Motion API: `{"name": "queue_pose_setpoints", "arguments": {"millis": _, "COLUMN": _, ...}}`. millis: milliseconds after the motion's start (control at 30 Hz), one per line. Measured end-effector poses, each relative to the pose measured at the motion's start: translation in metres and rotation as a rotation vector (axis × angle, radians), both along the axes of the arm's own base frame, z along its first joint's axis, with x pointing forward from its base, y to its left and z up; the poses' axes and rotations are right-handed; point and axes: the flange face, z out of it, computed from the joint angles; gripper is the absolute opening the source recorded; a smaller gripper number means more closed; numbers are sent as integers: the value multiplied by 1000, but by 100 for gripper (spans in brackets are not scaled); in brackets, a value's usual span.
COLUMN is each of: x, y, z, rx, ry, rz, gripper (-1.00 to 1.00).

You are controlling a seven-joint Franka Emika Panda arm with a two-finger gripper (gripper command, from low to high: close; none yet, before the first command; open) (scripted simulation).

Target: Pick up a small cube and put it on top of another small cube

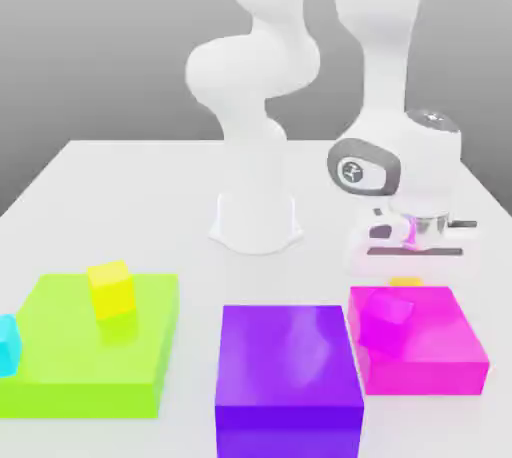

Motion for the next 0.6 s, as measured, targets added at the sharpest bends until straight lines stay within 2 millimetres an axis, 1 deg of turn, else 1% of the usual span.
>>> {"name": "queue_pose_setpoints", "arguments": {"millis": 100, "x": -2, "y": 1, "z": 20, "rx": -3, "ry": -1, "rz": 5, "gripper": -100}}
{"name": "queue_pose_setpoints", "arguments": {"millis": 200, "x": -1, "y": -2, "z": 38, "rx": -6, "ry": -1, "rz": 6, "gripper": -100}}
{"name": "queue_pose_setpoints", "arguments": {"millis": 400, "x": 36, "y": -9, "z": 65, "rx": -2, "ry": 1, "rz": 115, "gripper": -100}}
{"name": "queue_pose_setpoints", "arguments": {"millis": 600, "x": 76, "y": -24, "z": 94, "rx": 1, "ry": 0, "rz": 242, "gripper": -100}}
